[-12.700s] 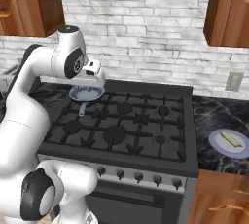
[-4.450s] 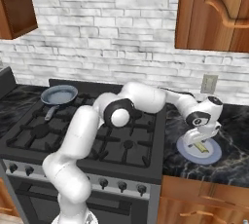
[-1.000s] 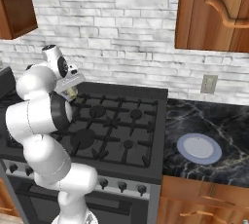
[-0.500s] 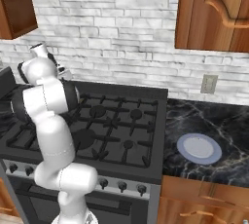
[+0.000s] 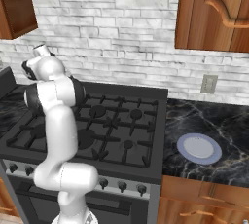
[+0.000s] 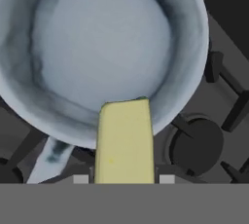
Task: Pick up the butter stick and place it in the pan. Then turn on the burner for the pan.
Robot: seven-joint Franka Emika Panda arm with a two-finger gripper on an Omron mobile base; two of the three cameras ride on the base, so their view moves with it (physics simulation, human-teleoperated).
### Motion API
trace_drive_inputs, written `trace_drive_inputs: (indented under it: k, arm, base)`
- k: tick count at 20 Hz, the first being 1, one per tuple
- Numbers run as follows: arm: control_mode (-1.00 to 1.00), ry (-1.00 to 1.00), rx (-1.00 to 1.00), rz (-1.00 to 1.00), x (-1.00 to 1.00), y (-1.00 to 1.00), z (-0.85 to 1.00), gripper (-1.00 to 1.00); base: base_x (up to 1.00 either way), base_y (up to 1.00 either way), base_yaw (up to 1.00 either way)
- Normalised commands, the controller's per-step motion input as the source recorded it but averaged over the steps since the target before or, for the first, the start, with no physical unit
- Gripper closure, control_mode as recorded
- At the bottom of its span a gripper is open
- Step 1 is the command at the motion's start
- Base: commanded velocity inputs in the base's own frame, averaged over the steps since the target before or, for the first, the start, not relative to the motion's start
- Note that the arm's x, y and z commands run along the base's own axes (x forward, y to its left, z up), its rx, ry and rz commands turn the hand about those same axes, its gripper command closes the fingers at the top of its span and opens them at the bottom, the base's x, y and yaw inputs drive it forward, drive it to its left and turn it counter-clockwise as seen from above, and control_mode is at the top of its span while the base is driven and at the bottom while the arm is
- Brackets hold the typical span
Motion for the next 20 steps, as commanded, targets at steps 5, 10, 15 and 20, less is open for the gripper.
trace_drive_inputs:
  k: [5,10,15,20]
  arm:
    - [-1.00,0.00,0.00,0.00,0.35,0.13,-0.34,1.00]
    - [-1.00,0.00,0.00,0.00,0.28,0.12,-0.36,1.00]
    - [-1.00,0.00,0.00,0.00,0.11,0.06,-0.37,1.00]
    - [-1.00,-0.01,0.00,0.00,0.07,0.01,-0.26,1.00]
  base:
    - [0.00,0.00,0.00]
    - [0.00,0.00,0.00]
    - [0.00,0.00,0.00]
    - [0.00,0.00,0.00]
